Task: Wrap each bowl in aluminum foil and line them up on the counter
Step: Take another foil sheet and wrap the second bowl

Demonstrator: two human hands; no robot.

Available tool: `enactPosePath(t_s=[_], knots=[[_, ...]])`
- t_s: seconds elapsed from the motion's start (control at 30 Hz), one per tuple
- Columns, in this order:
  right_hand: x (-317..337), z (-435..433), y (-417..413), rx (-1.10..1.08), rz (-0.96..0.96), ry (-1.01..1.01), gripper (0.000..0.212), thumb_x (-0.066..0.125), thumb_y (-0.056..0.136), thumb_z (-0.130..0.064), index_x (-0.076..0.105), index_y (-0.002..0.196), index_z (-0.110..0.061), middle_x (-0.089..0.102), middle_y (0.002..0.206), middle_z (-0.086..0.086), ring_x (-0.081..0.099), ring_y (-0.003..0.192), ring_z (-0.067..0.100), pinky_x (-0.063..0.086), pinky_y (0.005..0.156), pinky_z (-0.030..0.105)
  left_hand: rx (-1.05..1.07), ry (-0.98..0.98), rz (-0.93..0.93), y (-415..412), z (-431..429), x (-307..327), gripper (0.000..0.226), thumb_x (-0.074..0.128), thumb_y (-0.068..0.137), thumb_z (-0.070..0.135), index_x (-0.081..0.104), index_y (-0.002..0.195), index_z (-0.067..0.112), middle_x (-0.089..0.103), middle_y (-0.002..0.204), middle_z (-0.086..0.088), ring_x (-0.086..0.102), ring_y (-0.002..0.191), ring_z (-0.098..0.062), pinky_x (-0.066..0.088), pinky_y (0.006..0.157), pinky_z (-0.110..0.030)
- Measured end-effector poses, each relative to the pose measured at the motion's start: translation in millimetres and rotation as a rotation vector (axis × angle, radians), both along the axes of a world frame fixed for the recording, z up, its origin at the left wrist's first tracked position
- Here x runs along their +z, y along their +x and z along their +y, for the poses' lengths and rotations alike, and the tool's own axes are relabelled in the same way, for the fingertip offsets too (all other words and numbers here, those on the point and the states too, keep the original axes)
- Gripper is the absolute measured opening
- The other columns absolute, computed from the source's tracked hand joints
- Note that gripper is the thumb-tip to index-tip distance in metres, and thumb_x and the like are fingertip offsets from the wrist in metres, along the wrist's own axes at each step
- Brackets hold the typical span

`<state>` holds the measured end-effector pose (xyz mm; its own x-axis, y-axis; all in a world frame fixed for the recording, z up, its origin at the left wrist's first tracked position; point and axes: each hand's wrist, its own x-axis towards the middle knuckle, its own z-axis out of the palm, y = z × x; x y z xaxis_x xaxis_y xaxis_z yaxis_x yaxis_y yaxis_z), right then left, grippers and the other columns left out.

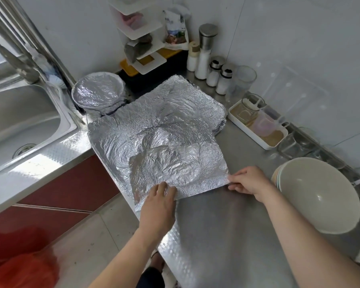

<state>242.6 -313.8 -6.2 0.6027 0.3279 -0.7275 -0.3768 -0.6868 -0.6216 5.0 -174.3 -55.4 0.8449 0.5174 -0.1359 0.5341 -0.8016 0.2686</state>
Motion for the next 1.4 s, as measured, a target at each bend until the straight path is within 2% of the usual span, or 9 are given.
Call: enactPosePath(t_s=[0.3,0.43,0.53,0.73,0.87,0.97,1.1,1.2,1.4], knots=[[23.0,11.9,-17.0,-0.371,0.153,0.334,0.025,0.061,0.084,0.010,0.050,0.080,-0.012,0.056,0.067,0.008,0.051,0.051,0.013,0.039,0.040,0.014,0.172,0.084,0.021,20.2,-11.3,16.1,0.049,0.060,0.079,0.031,0.045,0.126,0.026,0.046,0.136,-0.003,0.045,0.126,-0.028,0.040,0.099,-0.052],[64.7,29.9,-22.1,-0.366,0.228,0.567,0.022,0.059,0.085,0.008,0.054,0.084,-0.014,0.056,0.066,0.006,0.051,0.051,0.011,0.038,0.043,0.014,0.137,0.072,-0.163,30.1,-10.0,37.8,0.041,0.068,0.074,0.019,0.057,0.113,0.024,0.061,0.120,0.001,0.058,0.107,-0.024,0.051,0.074,-0.037],[90.9,37.9,-23.7,-0.358,0.254,0.728,0.009,0.065,0.087,-0.016,0.058,0.090,-0.019,0.059,0.070,0.004,0.055,0.058,0.012,0.041,0.049,0.018,0.170,0.080,-0.288,32.0,4.0,67.3,0.039,0.072,0.071,0.006,0.066,0.108,0.017,0.069,0.106,-0.003,0.066,0.093,-0.030,0.052,0.062,-0.036],[108.8,41.4,-55.6,-0.143,0.263,0.702,0.064,0.064,0.062,-0.064,0.055,0.110,-0.022,0.061,0.093,0.007,0.062,0.087,0.018,0.047,0.071,0.037,0.461,0.112,-0.602,43.4,29.0,164.2,0.019,0.050,0.097,0.011,0.066,0.106,0.013,0.063,0.069,-0.004,0.056,0.062,-0.026,0.027,0.054,-0.031],[104.8,42.4,-78.1,0.033,0.169,0.520,0.091,0.061,0.056,-0.070,0.045,0.134,-0.026,0.059,0.115,0.005,0.063,0.102,0.023,0.051,0.084,0.046,0.726,-0.402,-1.031,43.6,40.0,190.8,0.038,0.053,0.099,0.012,0.047,0.062,0.019,0.042,0.048,0.012,0.038,0.046,-0.001,0.029,0.050,-0.022],[95.9,39.3,-92.3,0.082,0.203,0.409,0.102,0.064,0.057,-0.065,0.029,0.146,-0.028,0.056,0.123,0.008,0.063,0.105,0.027,0.052,0.087,0.048,0.916,-1.054,-1.298,40.3,42.2,178.9,0.021,0.057,0.095,0.006,0.058,0.075,0.012,0.061,0.069,0.002,0.057,0.068,-0.014,0.047,0.065,-0.027],[72.2,37.5,-101.7,-0.022,0.303,0.490,0.057,0.075,0.074,-0.032,0.053,0.125,-0.019,0.069,0.103,0.003,0.066,0.079,0.015,0.052,0.065,0.031,1.058,-1.516,-1.220,37.6,14.3,138.8,0.008,0.053,0.098,0.006,0.059,0.103,0.004,0.068,0.086,-0.010,0.068,0.074,-0.020,0.056,0.072,-0.033],[45.8,31.9,-99.9,-0.211,0.181,0.498,0.038,0.070,0.080,0.006,0.058,0.114,-0.008,0.070,0.099,0.007,0.068,0.083,0.019,0.057,0.068,0.032,1.106,-1.672,-1.160,33.9,-4.0,107.7,0.029,0.055,0.097,0.008,0.056,0.122,-0.006,0.071,0.099,-0.017,0.071,0.081,-0.024,0.059,0.069,-0.034],[14.5,1.7,-72.9,-0.080,-0.213,0.218,0.053,0.077,0.073,0.002,0.050,0.114,-0.016,0.065,0.104,0.002,0.063,0.093,0.019,0.049,0.083,0.032,1.359,-1.369,-1.001,9.8,18.0,63.9,0.015,0.061,0.095,0.013,0.056,0.082,0.008,0.059,0.066,-0.006,0.058,0.059,-0.018,0.054,0.064,-0.032]])
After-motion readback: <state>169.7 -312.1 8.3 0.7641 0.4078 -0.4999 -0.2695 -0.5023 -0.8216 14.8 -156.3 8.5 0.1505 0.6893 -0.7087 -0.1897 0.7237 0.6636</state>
